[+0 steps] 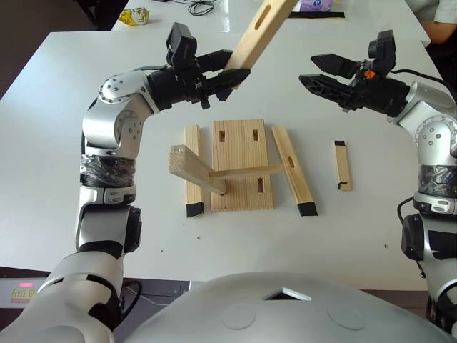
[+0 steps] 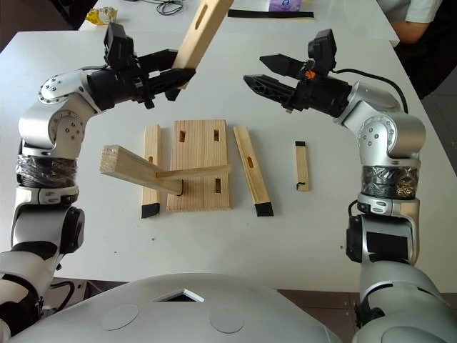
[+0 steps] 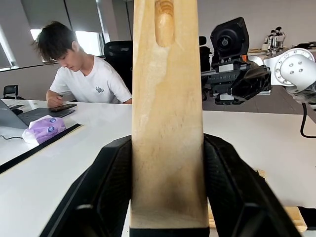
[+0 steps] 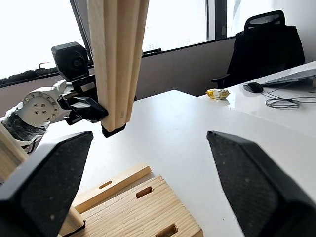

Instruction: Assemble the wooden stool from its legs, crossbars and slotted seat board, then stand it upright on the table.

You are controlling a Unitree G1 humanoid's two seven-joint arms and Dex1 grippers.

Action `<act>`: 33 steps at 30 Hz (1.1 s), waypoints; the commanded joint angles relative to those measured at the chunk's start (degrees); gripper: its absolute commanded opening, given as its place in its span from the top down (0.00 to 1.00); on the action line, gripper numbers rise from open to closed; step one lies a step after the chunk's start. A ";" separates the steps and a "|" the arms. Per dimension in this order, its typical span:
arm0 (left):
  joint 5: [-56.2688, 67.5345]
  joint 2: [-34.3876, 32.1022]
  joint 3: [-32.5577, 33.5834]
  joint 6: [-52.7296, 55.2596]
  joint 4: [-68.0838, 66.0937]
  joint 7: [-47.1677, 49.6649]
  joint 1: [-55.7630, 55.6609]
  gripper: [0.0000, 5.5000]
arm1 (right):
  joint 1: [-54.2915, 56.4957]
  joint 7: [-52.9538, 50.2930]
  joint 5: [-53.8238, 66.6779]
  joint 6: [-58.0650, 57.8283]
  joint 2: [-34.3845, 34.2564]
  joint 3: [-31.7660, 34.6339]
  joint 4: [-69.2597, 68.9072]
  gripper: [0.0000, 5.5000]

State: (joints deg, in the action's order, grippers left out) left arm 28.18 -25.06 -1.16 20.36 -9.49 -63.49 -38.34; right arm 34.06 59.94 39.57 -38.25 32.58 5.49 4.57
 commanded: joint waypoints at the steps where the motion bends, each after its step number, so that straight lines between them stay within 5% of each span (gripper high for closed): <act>1: -0.71 -0.06 -0.69 -4.70 -4.37 -5.53 -2.13 0.63 | 3.42 3.12 1.29 -0.75 1.42 0.01 -1.39 0.23; 33: 0.83 -1.90 -4.49 4.32 -0.09 -14.16 3.29 0.63 | 6.47 11.25 0.46 -1.39 4.37 -4.66 -5.45 0.23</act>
State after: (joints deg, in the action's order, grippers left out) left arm 29.66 -26.52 -4.91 25.36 -10.31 -77.31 -35.32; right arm 39.78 71.06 40.00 -38.83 36.33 1.14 0.13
